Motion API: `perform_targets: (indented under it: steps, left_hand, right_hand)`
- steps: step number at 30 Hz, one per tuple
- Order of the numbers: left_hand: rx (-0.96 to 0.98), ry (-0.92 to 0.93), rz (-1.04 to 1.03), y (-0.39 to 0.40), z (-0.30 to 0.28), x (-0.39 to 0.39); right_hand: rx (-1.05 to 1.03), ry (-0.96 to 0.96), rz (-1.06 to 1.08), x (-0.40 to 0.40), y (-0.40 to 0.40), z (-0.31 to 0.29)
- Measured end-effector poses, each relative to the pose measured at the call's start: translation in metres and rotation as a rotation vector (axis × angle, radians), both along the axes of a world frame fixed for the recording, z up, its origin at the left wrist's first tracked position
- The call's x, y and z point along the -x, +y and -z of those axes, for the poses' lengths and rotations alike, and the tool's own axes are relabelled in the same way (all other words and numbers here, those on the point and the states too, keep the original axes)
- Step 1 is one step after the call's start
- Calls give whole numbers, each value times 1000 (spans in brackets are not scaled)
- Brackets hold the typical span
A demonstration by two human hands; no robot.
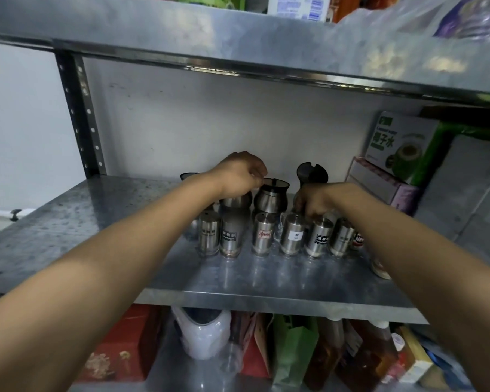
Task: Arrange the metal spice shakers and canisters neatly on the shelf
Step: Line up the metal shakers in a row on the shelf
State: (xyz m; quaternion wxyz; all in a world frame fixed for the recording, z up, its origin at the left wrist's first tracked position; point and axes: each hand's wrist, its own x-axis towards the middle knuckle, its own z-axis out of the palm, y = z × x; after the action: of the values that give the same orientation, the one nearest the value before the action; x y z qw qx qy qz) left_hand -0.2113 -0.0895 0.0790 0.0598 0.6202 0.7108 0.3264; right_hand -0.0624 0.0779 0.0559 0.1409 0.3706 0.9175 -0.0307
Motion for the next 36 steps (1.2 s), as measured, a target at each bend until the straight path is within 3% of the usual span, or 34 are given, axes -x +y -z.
perform_targets:
  steps: [12,21,27,36]
  left_hand:
    - [-19,31,-51,-34,0,18]
    - [-37,-40,-145,-78,3,51]
    - [-77,-233,-224,-112,19,74]
    - [17,-528,-245,-148,63,84]
  right_hand:
    - [62,422,-48,18,-36,-48]
    - [137,688,-84,73,-83,-46]
    - [125,613,-167,114,-128,-45]
    - [48,410,-216,140,-168,-19]
